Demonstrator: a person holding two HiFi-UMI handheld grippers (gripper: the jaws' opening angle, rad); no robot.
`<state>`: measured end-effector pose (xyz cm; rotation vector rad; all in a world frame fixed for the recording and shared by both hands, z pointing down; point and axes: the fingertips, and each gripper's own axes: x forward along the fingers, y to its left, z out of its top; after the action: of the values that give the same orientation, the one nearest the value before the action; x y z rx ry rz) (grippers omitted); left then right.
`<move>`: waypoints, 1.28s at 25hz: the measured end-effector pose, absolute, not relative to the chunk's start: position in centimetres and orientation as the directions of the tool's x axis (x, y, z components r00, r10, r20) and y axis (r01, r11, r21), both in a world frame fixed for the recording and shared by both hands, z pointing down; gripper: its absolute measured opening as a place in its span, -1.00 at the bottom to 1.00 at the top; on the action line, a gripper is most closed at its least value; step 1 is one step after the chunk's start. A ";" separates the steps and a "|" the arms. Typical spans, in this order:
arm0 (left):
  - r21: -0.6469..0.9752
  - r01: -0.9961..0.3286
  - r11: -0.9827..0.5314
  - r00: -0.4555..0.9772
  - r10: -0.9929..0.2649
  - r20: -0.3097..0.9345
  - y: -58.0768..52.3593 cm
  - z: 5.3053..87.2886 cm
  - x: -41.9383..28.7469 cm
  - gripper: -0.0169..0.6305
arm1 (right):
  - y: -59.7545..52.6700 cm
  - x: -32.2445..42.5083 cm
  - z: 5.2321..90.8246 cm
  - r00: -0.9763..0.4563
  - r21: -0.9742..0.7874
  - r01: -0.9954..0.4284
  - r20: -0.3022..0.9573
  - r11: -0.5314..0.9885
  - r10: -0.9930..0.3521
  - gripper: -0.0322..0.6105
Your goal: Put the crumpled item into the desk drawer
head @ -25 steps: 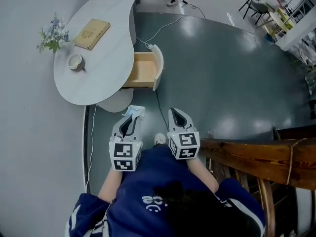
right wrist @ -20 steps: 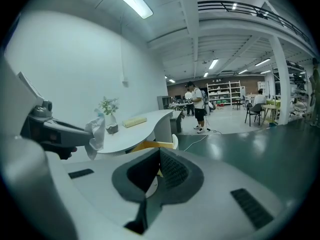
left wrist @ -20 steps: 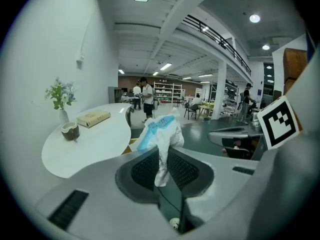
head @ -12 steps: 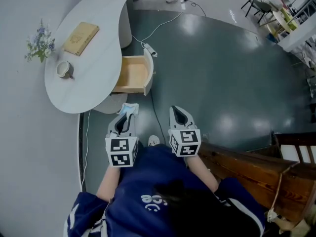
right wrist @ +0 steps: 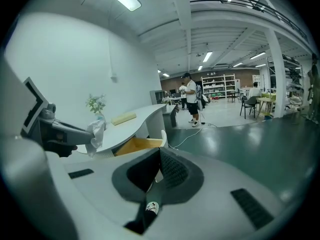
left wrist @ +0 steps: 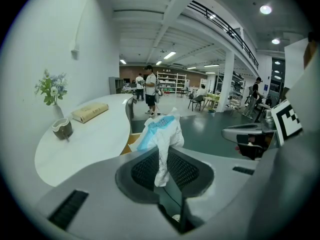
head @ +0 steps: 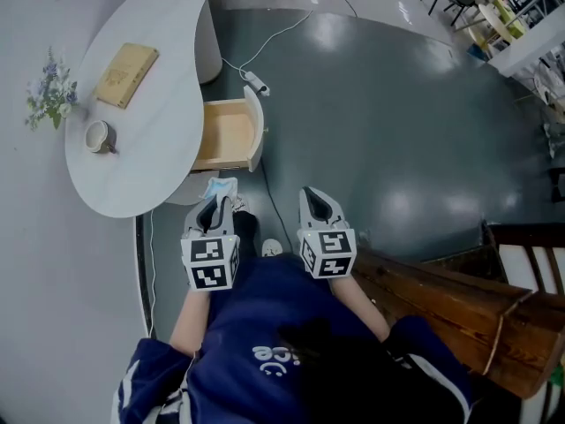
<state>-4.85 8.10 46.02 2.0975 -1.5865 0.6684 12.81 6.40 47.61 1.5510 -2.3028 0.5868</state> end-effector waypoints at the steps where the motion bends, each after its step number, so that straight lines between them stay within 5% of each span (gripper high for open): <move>1: 0.048 -0.965 -0.258 0.233 -0.759 0.608 7.4 46.2 -5.0 -0.79 | 5.9 12.9 47.7 -0.360 -0.159 -0.932 0.466 0.324 -0.808 -0.88; 32: 0.209 -0.905 -0.371 0.409 -0.619 0.671 -12.5 49.8 -9.6 -0.79 | -10.1 6.2 48.2 -0.180 -0.066 -0.982 0.571 0.174 -0.801 -0.88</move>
<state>-9.61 -12.54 49.77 2.1099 -1.2905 0.6698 6.24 -10.11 48.25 1.6825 -2.0501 0.6026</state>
